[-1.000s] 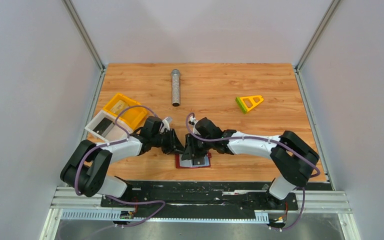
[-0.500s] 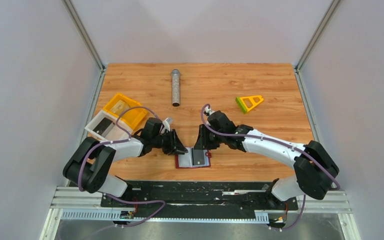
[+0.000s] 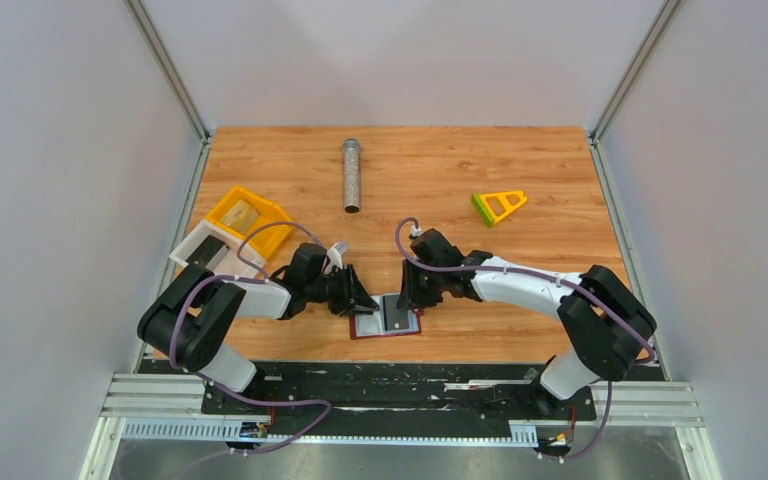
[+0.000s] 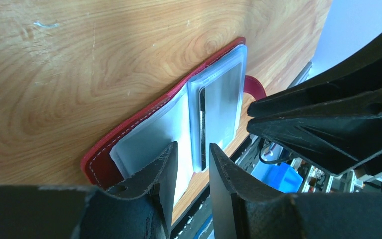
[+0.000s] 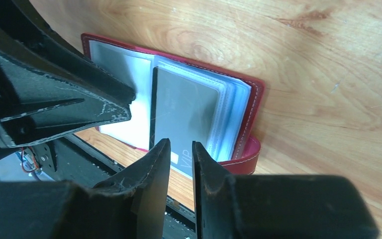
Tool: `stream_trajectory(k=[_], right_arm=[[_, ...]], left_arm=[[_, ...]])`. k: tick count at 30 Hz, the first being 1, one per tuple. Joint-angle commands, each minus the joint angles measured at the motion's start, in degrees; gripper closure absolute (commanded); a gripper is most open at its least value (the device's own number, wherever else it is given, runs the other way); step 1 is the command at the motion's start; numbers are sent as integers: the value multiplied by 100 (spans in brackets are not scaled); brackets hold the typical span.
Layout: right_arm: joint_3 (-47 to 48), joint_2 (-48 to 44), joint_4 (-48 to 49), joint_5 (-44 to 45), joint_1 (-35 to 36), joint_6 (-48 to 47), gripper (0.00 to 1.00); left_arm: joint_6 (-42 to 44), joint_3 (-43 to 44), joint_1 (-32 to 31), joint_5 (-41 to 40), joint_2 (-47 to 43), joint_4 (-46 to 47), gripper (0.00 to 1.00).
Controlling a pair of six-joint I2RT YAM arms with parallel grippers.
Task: Take the credit cards out of the card holder
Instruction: Remove the credit card from the card holder.
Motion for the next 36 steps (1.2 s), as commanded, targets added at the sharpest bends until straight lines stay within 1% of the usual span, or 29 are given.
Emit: stream_trajectory(k=[1,20,28,32,36], right_arm=[[-71,43,138,197,-23,44,76],[-245,199,427,48,-26,147,78],[-338,244,492,-16,-29,251,80],[-392,232,500,7,-27,289,81],[-421,232,493,31,-26,314,81]], left_arm=[[-95,-80,-58,56,84,499,62],[-159,-125,-107,8,253,704,62],[-296,-136,-203,67,467,1085,62],[-412,-178,-227,137,561,1352,64],[-516,-218,-230,184,600,1500,69]])
